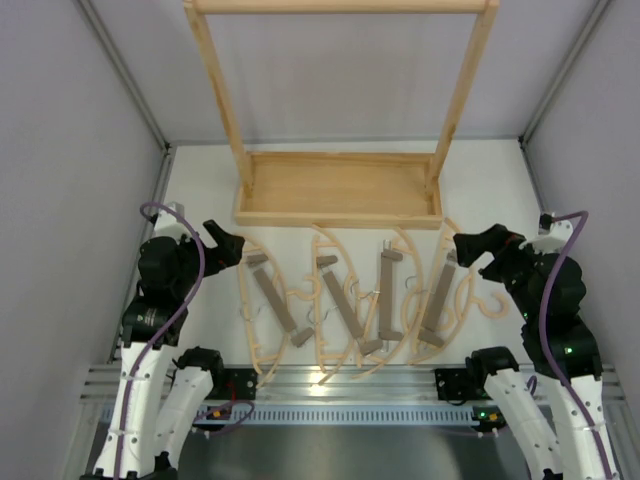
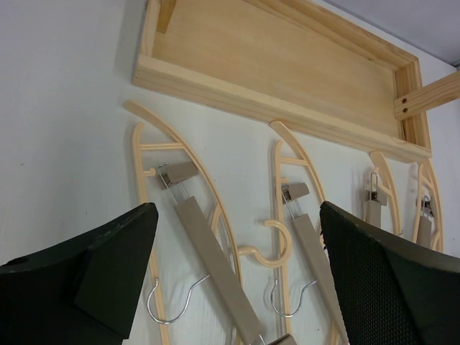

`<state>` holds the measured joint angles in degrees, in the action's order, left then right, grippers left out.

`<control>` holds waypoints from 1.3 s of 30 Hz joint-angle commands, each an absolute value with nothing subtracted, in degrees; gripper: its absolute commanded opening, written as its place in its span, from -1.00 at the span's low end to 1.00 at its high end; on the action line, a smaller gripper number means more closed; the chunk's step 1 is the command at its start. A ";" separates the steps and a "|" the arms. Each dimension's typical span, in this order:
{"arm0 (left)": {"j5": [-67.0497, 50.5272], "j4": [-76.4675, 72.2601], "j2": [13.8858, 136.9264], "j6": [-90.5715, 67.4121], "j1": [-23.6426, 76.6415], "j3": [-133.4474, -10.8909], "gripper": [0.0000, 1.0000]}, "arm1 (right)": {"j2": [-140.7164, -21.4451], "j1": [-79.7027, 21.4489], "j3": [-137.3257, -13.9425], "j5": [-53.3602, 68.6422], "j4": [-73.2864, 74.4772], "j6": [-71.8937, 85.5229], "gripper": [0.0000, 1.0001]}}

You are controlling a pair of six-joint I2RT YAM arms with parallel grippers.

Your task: Organize the hangers

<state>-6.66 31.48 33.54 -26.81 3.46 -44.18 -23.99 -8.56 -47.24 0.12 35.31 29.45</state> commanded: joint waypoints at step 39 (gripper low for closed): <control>4.99 35.42 44.82 -34.70 8.68 -44.92 0.65 | -27.86 -8.00 -44.83 4.48 35.78 28.65 0.99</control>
